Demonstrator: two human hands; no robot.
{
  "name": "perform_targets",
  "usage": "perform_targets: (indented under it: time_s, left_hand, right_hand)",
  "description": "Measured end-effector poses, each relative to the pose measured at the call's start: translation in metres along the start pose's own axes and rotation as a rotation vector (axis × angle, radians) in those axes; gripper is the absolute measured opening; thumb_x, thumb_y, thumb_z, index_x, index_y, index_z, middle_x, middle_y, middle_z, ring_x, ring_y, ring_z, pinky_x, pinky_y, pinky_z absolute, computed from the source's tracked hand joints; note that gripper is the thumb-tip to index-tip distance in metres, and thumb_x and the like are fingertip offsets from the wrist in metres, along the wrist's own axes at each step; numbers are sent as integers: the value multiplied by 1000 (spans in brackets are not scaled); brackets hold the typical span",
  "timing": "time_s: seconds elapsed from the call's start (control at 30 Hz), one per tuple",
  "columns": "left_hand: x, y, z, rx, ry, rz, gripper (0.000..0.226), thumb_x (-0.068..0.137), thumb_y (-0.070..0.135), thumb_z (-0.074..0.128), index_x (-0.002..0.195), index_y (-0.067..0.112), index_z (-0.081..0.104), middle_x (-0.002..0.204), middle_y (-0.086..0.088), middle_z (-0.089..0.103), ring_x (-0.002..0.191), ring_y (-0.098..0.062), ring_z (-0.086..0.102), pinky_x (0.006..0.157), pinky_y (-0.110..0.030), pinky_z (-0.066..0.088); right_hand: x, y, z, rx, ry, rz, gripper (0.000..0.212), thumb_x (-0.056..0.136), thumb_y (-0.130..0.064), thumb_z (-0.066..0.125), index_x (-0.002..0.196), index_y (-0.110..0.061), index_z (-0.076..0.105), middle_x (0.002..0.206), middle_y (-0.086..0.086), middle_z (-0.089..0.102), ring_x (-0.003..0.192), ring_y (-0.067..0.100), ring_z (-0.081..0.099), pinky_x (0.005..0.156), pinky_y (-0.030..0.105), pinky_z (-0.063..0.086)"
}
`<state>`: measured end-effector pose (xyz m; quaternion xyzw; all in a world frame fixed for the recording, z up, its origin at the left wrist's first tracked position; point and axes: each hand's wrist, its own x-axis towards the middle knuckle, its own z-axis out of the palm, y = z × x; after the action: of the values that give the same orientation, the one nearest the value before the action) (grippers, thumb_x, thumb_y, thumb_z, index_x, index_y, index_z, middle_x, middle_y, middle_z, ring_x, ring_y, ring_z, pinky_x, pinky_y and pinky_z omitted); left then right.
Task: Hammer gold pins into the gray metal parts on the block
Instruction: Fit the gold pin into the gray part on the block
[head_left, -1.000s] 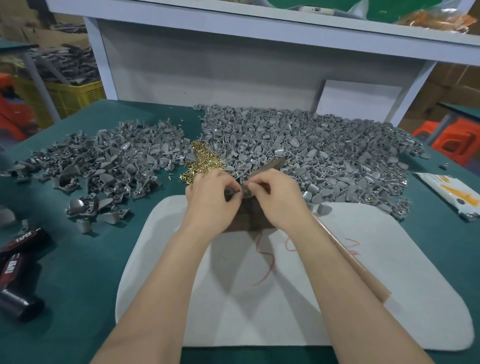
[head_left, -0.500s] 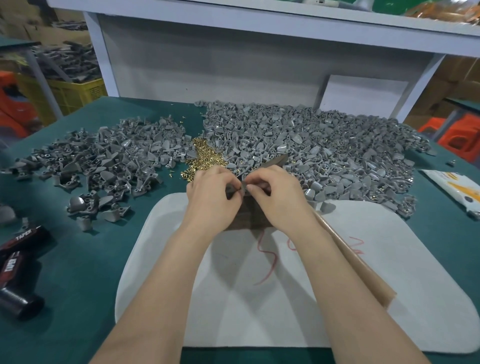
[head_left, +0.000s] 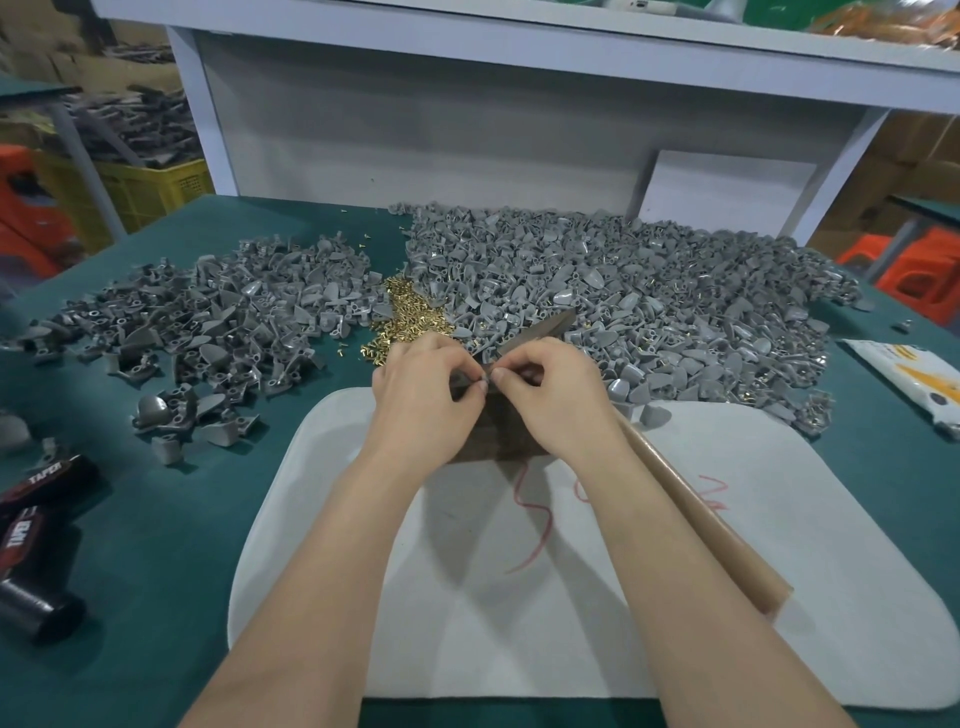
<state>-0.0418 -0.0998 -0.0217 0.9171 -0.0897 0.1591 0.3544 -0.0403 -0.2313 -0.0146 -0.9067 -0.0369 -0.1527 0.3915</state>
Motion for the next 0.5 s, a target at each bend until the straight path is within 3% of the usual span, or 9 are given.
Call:
perform_targets:
  time_s: [0.33,0.5]
  left_hand:
    - [0,1,0,-1,-7,-7,3,85,25,65,83,26,66,106,8,57,108,-21,41,85,-30,27]
    - [0,2,-1,1,-13,-14,4,86,25,65,82,27,65,107,8,57,109,-21,41,84,-30,26]
  right_hand:
    - [3,1,1,68,6,45,4,81,-14,68,78,-15,71,89,1,66,88,20,62,89,40,47]
    - [3,1,1,63,6,37,15,81,-16,69,70,-25,63,85,-3,64,84,16,61,87,37,48]
